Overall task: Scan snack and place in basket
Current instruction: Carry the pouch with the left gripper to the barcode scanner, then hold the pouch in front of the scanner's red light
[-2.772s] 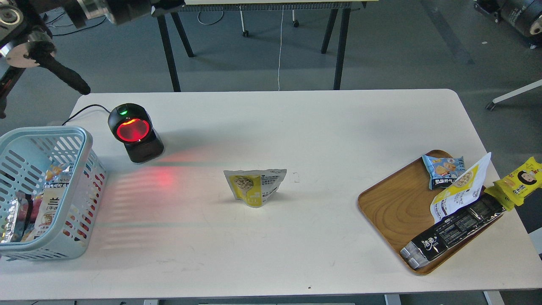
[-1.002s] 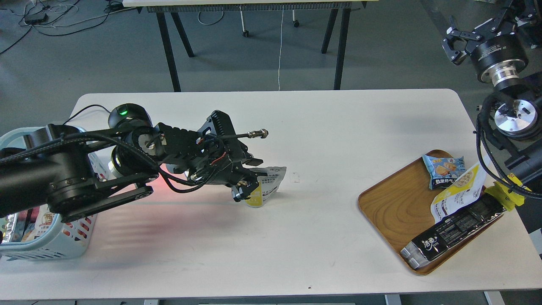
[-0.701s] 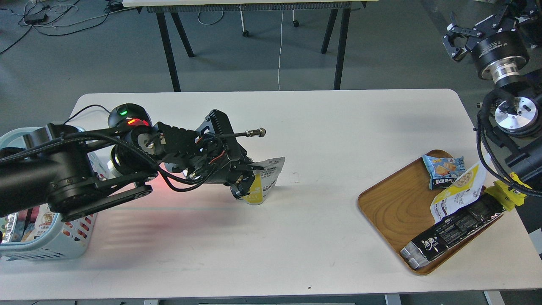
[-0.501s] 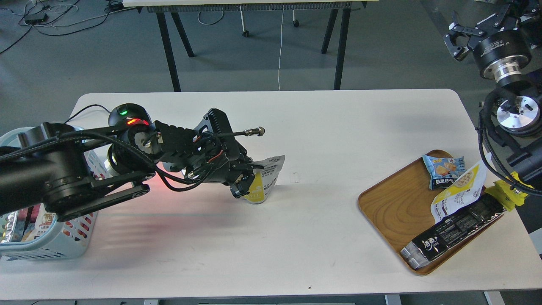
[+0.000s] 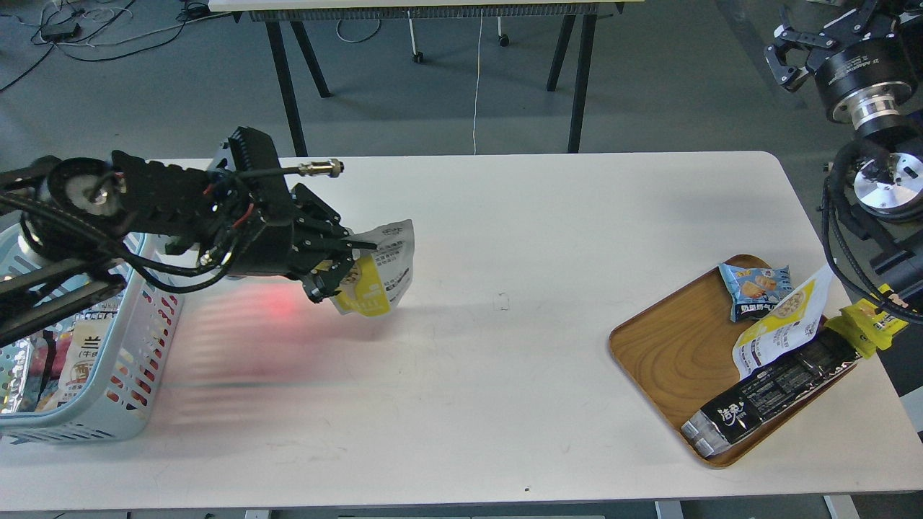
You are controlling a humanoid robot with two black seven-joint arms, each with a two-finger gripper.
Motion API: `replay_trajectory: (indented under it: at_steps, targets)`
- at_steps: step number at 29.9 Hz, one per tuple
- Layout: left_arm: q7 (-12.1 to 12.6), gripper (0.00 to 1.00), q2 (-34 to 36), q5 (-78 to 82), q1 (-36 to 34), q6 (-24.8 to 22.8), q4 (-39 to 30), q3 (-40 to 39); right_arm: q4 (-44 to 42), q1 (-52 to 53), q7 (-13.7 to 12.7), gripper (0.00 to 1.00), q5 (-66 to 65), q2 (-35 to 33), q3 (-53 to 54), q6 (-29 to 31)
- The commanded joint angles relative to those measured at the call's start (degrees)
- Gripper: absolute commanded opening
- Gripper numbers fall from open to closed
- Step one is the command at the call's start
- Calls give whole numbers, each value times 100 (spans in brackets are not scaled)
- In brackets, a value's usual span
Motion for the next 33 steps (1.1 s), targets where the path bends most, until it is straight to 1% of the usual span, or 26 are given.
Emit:
replay_trajectory:
  at_steps: [1, 5, 13, 18, 28, 33]
  targets:
    - [-41, 0, 485, -1, 68, 0, 51, 35, 1, 30, 0, 99, 1, 1, -7, 0]
    - [-93, 0, 731, -1, 262, 0, 165, 35, 10, 39, 0, 99, -8, 19, -15, -9]
    - [-102, 0, 740, -1, 280, 0, 587, 44, 18, 126, 0, 99, -8, 37, -15, -79]
    - [-207, 0, 749, -1, 271, 0, 780, 26, 1, 135, 0, 99, -17, 1, -33, -79]
    - [-216, 0, 767, -1, 192, 0, 781, -35, 1, 127, 0, 99, -17, 1, -33, -71]
    - [-216, 0, 767, -1, 183, 0, 781, -290, 10, 127, 0, 99, -17, 1, -33, -71]
